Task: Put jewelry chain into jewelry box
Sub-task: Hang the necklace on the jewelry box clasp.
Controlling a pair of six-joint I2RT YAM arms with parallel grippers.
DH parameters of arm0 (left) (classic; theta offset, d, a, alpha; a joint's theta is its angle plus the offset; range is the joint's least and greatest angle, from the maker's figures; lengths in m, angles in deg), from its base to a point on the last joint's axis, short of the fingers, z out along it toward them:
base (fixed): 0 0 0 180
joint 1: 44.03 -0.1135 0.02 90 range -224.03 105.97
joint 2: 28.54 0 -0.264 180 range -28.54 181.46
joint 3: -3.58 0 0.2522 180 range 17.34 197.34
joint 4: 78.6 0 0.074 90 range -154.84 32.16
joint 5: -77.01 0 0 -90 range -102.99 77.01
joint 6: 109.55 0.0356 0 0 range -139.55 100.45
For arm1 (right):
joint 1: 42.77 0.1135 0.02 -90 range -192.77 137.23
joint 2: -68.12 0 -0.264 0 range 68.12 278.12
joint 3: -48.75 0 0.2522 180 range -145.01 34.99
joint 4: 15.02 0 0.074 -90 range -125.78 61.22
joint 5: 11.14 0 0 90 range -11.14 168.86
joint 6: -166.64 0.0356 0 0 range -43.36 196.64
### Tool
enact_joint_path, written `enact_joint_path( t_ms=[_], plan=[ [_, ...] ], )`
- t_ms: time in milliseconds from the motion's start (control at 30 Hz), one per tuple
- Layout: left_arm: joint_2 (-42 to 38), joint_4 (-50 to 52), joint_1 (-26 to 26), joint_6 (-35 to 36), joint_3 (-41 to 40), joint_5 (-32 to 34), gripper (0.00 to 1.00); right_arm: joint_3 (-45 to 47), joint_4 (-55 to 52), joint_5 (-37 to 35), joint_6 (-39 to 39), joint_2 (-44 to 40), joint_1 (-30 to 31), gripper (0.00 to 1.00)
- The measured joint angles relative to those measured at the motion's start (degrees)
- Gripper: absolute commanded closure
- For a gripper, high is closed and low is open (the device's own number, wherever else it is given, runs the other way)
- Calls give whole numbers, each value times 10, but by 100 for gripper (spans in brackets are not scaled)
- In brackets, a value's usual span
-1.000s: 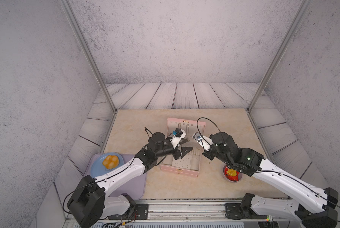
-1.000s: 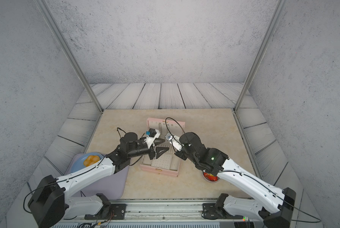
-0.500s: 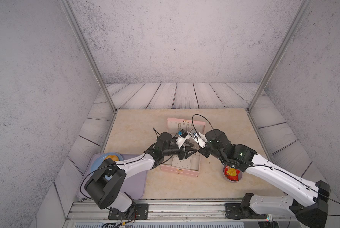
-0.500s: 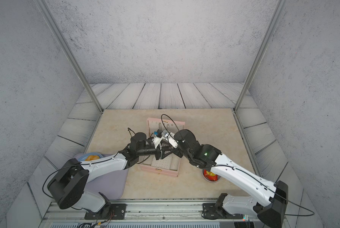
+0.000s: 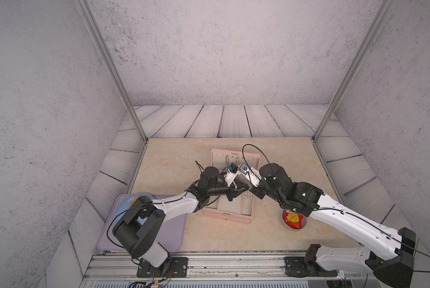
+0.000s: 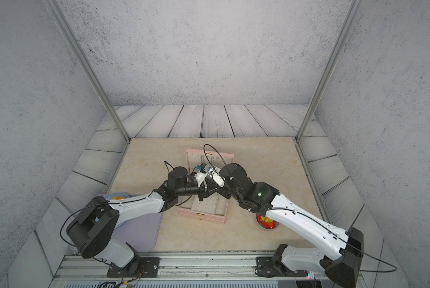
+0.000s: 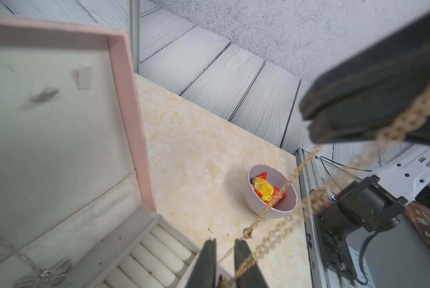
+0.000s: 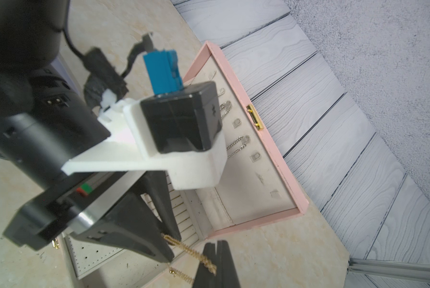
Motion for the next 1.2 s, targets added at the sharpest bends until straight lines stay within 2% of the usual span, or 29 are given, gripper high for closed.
enact_joint_path(
  t_ms=[267, 467, 767, 1200],
  plan=[
    [-14, 25, -12, 1, 0, 49, 100, -16, 10, -4, 18, 39, -24, 100],
    [-27, 67, -31, -5, 16, 77, 100, -16, 43, 17, 47, 81, -72, 100],
    [1, 102, -41, -18, 65, 130, 100, -28, 91, 62, 93, 145, -130, 100],
    [24, 89, -60, -45, 99, 193, 100, -32, 132, 76, 124, 155, -158, 100]
  ],
)
